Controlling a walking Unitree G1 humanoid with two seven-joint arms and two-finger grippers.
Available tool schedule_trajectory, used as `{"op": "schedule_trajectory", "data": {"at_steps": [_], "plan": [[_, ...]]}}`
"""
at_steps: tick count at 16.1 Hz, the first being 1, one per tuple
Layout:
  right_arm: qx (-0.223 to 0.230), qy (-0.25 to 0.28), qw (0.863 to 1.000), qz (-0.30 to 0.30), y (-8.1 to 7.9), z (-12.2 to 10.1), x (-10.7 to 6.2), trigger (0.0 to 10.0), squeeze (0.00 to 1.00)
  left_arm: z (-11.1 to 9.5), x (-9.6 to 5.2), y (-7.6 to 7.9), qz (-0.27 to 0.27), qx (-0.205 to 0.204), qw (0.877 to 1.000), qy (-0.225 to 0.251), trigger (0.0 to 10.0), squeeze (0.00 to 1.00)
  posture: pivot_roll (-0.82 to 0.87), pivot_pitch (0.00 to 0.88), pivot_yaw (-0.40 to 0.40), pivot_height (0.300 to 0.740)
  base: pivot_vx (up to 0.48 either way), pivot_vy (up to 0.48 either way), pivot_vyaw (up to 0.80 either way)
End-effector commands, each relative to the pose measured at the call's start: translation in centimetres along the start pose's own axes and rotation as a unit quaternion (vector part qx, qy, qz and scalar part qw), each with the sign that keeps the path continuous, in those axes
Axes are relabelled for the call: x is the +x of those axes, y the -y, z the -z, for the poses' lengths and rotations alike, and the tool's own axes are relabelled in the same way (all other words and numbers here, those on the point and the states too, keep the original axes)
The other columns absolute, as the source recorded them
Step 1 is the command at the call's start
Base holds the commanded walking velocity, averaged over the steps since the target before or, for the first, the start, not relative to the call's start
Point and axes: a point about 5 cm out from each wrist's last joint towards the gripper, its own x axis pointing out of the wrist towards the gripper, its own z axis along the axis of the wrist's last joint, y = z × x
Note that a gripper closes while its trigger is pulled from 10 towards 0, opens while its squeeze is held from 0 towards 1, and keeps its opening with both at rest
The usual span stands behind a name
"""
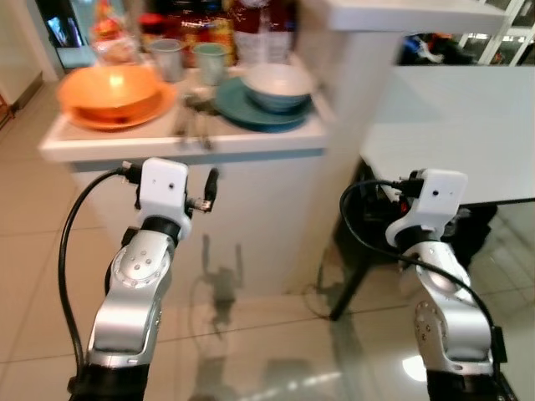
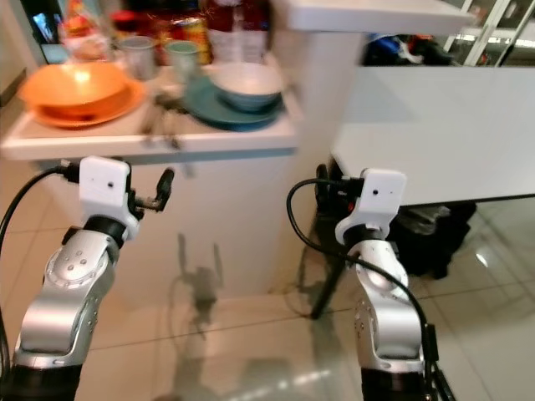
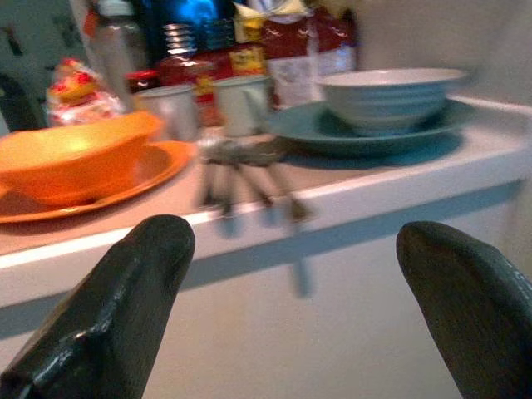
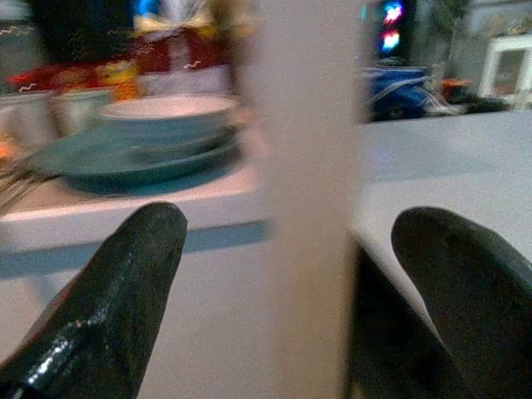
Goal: Setting the table
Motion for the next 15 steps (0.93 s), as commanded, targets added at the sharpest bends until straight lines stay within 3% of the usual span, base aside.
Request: {"op": "schedule_trajectory", "data": {"at_steps": [1,3,5,9,10,11,15], "plan": [[0.009,0.017,0.999,-0.031,-1.1,-0.7,0.2,10.0,1.0,-0.5,0.1,-0.2,-0.005,0.006,1.0,0.009,10.0,0.0,0.07,0.0,-0.051,0.74,0.0,0.48,0.0],[0.02,0.021,0.998,-0.048,-1.6,-1.0,0.4,10.0,1.0,-1.2,0.4,-0.2,-0.006,0.0,1.0,0.022,10.0,0.0,0.07,0.002,-0.052,0.74,0.0,0.48,0.0],[0.01,0.019,0.999,-0.036,-1.7,-1.4,1.0,10.0,1.0,-2.7,0.6,-0.3,-0.01,-0.014,0.998,0.056,10.0,0.0,0.08,0.008,-0.052,0.74,0.0,0.0,0.0],[0.053,0.026,0.997,-0.052,-2.2,-2.0,1.4,10.0,1.0,-4.0,0.8,-0.4,-0.006,0.006,0.996,0.085,10.0,0.0,0.08,0.015,-0.055,0.74,0.0,0.0,0.0],[0.017,0.024,0.998,-0.058,-2.2,-2.3,1.5,10.0,0.21,-4.0,0.8,-0.3,-0.004,0.004,0.997,0.083,10.0,0.0,0.08,0.015,-0.055,0.74,0.296,0.0,0.0],[0.001,0.026,0.998,-0.065,-2.5,-2.5,1.6,10.0,0.0,-4.0,0.8,-0.3,-0.002,0.0,0.997,0.081,10.0,0.0,0.08,0.021,-0.051,0.74,0.341,0.0,0.0],[0.002,0.043,0.996,-0.08,-3.1,-3.5,2.1,10.0,0.0,-3.7,0.8,-0.1,0.002,0.0,0.997,0.071,10.0,0.0,0.08,0.017,-0.051,0.74,0.434,0.0,0.0]]}}
